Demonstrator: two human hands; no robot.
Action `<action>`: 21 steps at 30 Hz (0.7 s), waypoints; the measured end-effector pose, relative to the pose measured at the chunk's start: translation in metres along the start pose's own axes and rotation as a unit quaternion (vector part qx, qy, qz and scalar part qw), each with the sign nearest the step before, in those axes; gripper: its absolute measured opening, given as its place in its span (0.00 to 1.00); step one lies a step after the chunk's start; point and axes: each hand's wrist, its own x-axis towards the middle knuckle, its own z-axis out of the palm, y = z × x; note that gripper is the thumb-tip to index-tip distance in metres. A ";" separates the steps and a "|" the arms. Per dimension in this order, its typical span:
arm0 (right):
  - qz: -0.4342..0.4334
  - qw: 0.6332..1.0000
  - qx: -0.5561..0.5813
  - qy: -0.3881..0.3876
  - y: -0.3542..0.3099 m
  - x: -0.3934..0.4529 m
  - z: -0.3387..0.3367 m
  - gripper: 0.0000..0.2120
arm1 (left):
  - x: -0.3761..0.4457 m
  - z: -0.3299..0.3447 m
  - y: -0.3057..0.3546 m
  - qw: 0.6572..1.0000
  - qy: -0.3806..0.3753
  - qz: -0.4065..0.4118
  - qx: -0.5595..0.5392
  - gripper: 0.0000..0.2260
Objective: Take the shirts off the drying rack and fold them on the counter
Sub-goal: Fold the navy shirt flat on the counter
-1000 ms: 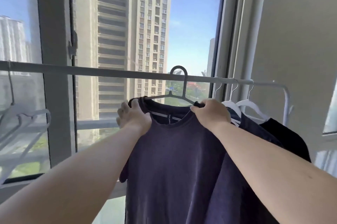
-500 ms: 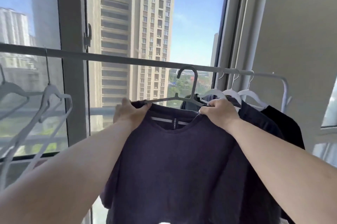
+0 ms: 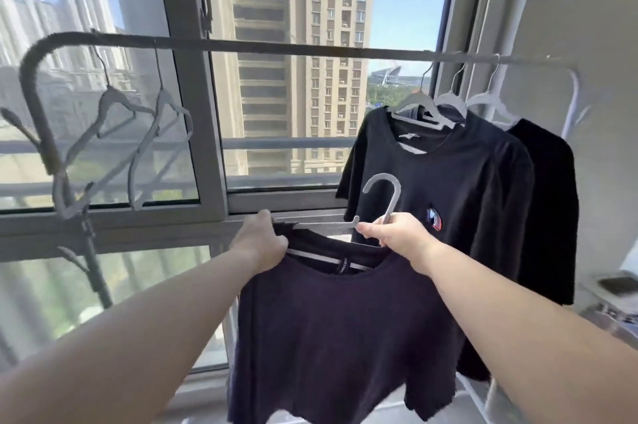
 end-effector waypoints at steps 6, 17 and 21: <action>-0.034 0.994 -0.100 -0.030 -0.008 -0.025 0.017 0.19 | -0.041 -0.022 -0.035 0.994 0.014 -0.047 0.095 0.17; 0.001 0.986 -0.146 -0.080 -0.032 -0.043 0.049 0.05 | -0.052 -0.056 -0.091 0.914 -0.046 -0.182 -0.359 0.13; 0.021 0.983 -0.166 -0.075 -0.022 -0.055 0.048 0.04 | -0.056 -0.064 -0.097 0.849 -0.084 -0.224 -0.472 0.12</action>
